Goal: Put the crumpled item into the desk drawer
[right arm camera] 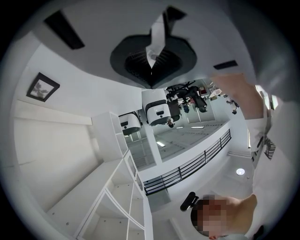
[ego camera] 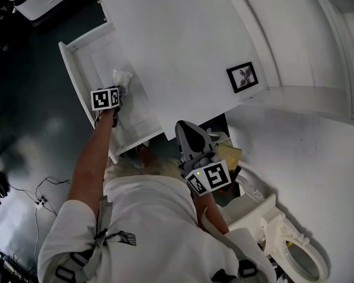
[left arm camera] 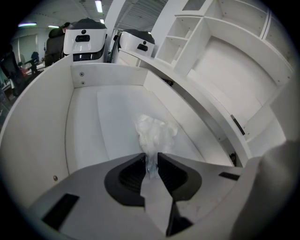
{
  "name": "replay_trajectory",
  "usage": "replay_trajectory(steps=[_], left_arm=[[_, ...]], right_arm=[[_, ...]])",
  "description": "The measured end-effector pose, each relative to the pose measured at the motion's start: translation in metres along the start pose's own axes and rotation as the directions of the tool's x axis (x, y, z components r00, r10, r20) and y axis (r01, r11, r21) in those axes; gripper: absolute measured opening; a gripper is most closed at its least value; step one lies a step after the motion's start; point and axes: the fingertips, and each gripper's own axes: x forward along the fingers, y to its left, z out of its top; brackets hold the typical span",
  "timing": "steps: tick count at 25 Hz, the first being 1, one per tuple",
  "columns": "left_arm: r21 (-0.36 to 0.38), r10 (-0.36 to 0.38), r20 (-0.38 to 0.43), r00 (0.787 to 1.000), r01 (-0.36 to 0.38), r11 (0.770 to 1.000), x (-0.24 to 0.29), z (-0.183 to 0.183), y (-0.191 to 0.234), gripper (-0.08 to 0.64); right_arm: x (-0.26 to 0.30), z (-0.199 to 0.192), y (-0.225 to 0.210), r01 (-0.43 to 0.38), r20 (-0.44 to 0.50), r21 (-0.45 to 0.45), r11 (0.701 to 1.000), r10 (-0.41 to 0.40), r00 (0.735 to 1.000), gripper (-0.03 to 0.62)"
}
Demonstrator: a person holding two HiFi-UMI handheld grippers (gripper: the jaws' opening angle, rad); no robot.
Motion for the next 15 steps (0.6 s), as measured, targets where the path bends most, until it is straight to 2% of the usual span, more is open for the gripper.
replay_trajectory(steps=[6,11,15], left_arm=[[0.010,-0.003,0.047,0.999,0.002,1.000,-0.005,0.006,-0.001,0.098],[0.046,-0.019,0.098,0.995,0.014,0.999,-0.017,0.017,-0.004,0.126],[0.012,-0.060,0.133,0.989,0.059,0.998,-0.027,0.022,-0.007,0.149]], right_arm=[[0.000,-0.001,0.006,0.011,0.009,0.001,1.000,-0.011,1.000,0.011],[0.003,0.004,0.015,0.009,0.024,-0.004,1.000,-0.008,1.000,0.011],[0.005,0.008,0.026,-0.001,0.036,-0.012,1.000,0.001,0.999,0.011]])
